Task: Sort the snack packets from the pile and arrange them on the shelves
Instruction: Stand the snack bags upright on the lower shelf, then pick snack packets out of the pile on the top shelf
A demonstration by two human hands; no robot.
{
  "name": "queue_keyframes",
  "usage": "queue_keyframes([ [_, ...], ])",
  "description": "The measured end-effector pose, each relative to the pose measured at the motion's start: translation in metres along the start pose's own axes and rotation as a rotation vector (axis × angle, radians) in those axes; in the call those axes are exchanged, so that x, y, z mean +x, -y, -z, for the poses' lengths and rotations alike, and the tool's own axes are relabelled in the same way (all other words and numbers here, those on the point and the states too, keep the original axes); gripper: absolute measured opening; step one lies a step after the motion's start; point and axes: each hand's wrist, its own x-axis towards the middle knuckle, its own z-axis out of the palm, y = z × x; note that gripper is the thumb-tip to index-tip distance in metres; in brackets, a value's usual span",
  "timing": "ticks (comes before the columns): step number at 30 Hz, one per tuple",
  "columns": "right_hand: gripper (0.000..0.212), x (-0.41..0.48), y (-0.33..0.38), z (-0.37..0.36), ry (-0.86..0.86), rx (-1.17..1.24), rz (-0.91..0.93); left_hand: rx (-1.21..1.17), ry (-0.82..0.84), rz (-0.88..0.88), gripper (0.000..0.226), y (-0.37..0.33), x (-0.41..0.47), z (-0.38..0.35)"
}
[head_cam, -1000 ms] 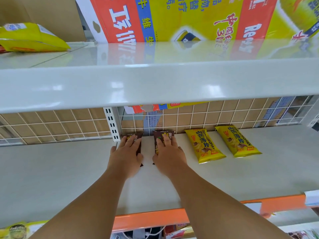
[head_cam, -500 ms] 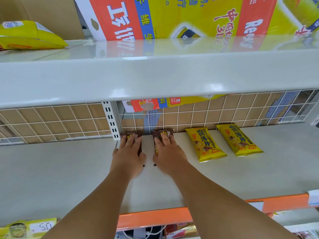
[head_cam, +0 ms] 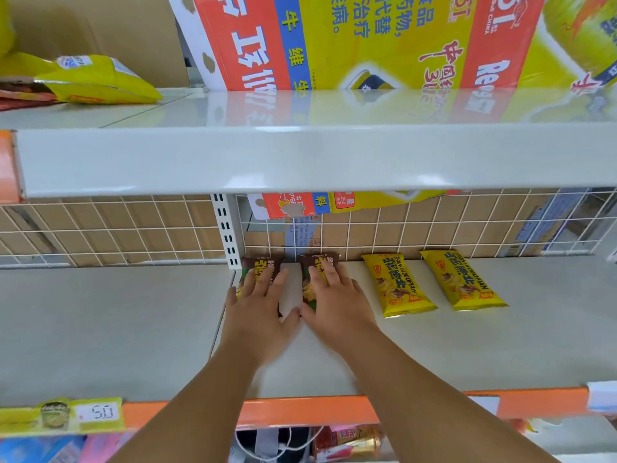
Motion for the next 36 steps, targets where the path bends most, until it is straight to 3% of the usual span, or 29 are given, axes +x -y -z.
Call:
queue_keyframes([
  [7,0.073,-0.037,-0.001,0.012,0.010,0.005,0.060,-0.020,-0.003,0.067,0.080,-0.024,-0.047,0.006],
  [11,0.074,-0.058,0.010,0.033,-0.012,0.035,0.147,-0.004,-0.028,0.136,0.093,-0.021,-0.075,0.030],
  [18,0.083,-0.113,0.041,0.088,-0.122,0.128,0.233,-0.056,-0.133,0.180,0.089,-0.017,-0.136,0.088],
  [25,0.076,-0.180,0.095,0.138,-0.243,0.124,0.298,-0.126,-0.386,0.125,0.068,-0.002,-0.199,0.158],
  [31,0.073,-0.222,0.159,0.188,-0.310,0.116,0.366,-0.089,-0.515,0.181,0.072,0.034,-0.263,0.238],
  [36,0.059,-0.236,0.202,0.263,-0.470,0.076,0.445,-0.056,-0.646,0.206,0.068,0.052,-0.300,0.309],
])
